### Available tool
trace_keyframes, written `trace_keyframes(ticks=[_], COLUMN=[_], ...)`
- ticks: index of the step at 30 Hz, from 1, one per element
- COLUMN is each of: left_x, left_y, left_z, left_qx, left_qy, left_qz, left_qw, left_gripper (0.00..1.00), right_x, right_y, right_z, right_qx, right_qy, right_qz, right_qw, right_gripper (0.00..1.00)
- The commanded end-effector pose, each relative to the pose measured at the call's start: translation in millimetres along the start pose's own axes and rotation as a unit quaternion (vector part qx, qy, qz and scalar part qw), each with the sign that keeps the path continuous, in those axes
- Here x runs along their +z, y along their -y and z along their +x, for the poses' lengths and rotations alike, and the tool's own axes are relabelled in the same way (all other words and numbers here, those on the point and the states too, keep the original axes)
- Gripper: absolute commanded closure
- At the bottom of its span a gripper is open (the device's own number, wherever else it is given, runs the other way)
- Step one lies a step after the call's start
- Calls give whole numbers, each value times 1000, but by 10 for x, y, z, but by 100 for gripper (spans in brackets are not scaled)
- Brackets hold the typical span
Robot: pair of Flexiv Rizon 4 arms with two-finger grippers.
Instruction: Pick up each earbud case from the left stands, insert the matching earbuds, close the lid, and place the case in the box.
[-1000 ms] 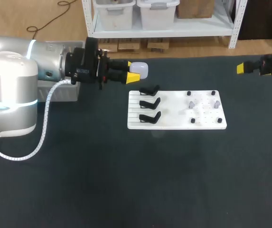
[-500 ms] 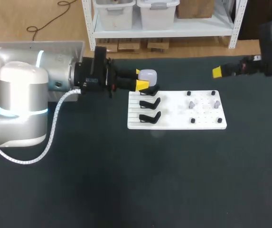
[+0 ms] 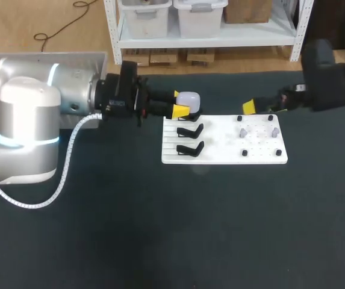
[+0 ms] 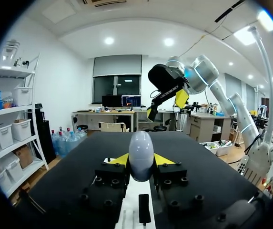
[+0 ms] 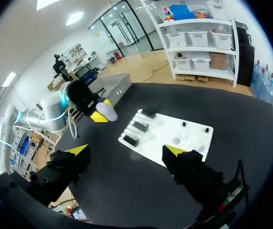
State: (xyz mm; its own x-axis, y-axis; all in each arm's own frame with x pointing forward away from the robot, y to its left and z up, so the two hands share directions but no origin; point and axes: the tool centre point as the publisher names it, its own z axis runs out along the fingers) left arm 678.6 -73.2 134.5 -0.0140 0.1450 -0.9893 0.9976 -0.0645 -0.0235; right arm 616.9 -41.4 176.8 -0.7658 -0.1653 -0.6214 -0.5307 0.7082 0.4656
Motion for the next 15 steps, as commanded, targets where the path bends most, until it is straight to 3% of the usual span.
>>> trace_keyframes(ticks=[1,15], left_x=[4,4], left_y=[-63,-63], left_z=[20,20], left_qx=[1,1], left_qy=[1,1], left_qz=[15,15], left_qw=[1000,1000], left_gripper=[100,100], right_x=[128,492], right_y=[-86,-401], right_z=[-10,-86], right_qx=[-15,-65], right_qy=[-14,-38], right_qz=[-3,31], right_qw=[1000,997], right_gripper=[0,0])
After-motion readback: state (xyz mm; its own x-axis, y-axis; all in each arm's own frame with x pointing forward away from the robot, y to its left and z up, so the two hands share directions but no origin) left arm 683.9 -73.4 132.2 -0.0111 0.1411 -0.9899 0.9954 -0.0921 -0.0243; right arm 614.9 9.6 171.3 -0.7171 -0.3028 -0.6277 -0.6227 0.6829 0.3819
